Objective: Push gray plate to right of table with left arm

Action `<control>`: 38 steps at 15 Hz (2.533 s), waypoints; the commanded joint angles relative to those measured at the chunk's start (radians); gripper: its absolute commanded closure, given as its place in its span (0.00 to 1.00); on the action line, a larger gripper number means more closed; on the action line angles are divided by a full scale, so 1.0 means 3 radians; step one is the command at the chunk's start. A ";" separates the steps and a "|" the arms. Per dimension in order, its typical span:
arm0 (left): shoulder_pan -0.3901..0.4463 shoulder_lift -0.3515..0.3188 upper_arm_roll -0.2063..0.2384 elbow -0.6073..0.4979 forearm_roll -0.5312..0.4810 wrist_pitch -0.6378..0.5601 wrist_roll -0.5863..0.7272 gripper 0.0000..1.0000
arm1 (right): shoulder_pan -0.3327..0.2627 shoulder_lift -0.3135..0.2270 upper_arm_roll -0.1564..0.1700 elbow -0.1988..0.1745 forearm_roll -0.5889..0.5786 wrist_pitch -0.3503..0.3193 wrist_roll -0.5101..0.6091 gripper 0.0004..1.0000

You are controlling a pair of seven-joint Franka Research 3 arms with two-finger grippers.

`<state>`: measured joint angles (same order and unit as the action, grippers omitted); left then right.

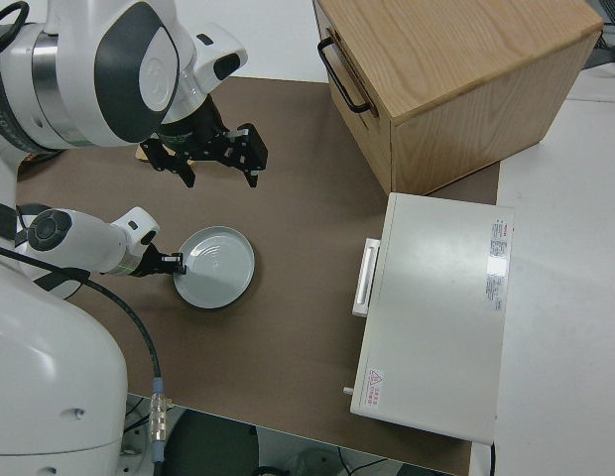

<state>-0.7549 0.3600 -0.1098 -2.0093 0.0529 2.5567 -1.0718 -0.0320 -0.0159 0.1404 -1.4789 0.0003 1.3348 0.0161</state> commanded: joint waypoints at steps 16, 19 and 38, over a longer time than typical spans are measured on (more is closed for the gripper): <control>0.0225 -0.0243 0.0054 0.0107 -0.0013 -0.0718 0.0570 0.01 | -0.0062 -0.0008 0.0054 0.0031 0.0014 -0.0052 0.0044 0.02; 0.0343 -0.0376 0.0064 0.0081 -0.0166 -0.0995 0.0913 0.01 | -0.0067 -0.0008 0.0054 0.0031 0.0014 -0.0052 0.0044 0.02; 0.1667 -0.1307 0.0095 0.0020 -0.0534 -0.2355 0.2774 0.01 | -0.0062 -0.0008 0.0054 0.0031 0.0014 -0.0052 0.0044 0.02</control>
<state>-0.3184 0.0183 -0.0767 -1.9819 -0.0911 1.9030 -0.3300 -0.0320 -0.0159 0.1404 -1.4789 0.0003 1.3348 0.0161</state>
